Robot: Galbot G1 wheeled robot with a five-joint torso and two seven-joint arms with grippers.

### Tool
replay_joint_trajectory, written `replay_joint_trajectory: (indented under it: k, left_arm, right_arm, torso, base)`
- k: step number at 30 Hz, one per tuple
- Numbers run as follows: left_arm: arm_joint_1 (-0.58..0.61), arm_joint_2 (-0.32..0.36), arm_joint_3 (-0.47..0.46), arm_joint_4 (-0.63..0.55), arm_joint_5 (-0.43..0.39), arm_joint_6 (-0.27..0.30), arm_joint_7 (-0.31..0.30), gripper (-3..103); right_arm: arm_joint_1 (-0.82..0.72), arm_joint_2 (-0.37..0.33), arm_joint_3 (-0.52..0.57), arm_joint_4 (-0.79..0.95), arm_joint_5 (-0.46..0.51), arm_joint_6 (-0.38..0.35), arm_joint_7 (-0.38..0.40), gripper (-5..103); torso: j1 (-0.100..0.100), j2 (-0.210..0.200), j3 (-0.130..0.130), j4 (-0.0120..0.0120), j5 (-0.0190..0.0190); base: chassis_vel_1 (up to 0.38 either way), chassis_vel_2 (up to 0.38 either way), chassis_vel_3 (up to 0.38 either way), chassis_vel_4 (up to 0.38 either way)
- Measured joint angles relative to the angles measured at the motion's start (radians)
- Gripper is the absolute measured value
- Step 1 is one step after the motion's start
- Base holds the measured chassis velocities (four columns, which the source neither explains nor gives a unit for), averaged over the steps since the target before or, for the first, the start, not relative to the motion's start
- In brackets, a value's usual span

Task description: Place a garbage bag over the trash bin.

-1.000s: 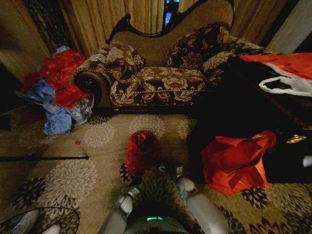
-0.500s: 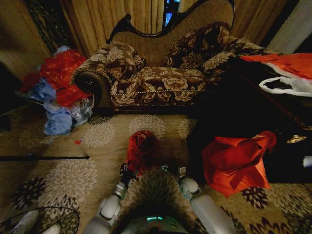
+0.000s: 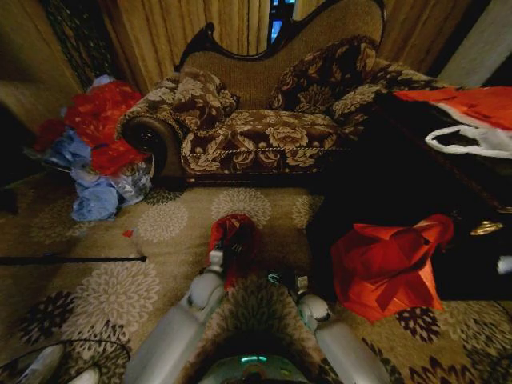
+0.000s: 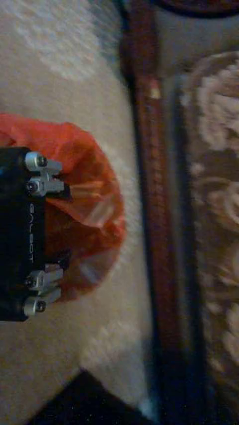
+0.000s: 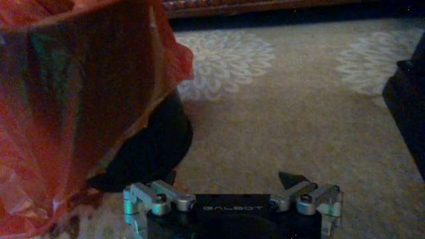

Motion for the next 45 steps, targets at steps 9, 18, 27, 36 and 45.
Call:
replay_joint_trajectory:
  k: [9, 18, 27, 36, 45]
  left_arm:
    - [-0.132, -0.042, -0.048, 0.214, -0.132, 0.046, -0.121, 27]
    - [-0.240, -0.124, -0.027, 0.401, -0.134, 0.034, -0.090, 3]
    - [-0.278, -0.161, -0.022, 0.451, -0.137, 0.023, -0.141, 0]
    - [-0.323, -0.202, -0.042, 0.556, -0.121, -0.014, -0.144, 0]
    - [-0.427, -0.306, -0.064, 0.813, -0.091, -0.070, -0.096, 0]
  right_arm:
    - [-0.031, -0.029, 0.017, 0.039, 0.016, -0.007, 0.015, 100]
    - [-0.029, -0.044, 0.014, 0.047, 0.028, -0.015, 0.023, 100]
    - [-0.020, -0.054, 0.010, 0.040, 0.034, -0.017, 0.025, 100]
    - [-0.019, -0.064, 0.011, 0.032, 0.039, -0.023, 0.026, 100]
    - [-0.022, -0.088, 0.014, 0.032, 0.050, -0.026, 0.024, 100]
  torso:
    - [0.000, 0.000, 0.000, 0.0004, -0.0002]
    - [0.000, 0.000, 0.000, 0.0000, -0.0001]
    - [0.000, 0.000, 0.000, 0.0001, 0.0000]
    - [0.000, 0.000, 0.000, 0.0003, 0.0000]
    - [0.000, 0.000, 0.000, 0.0000, -0.0001]
  base:
    - [0.000, 0.000, 0.000, 0.000]
    - [0.000, 0.000, 0.000, 0.000]
    - [0.000, 0.000, 0.000, 0.000]
    - [0.000, 0.000, 0.000, 0.000]
    - [0.000, 0.000, 0.000, 0.000]
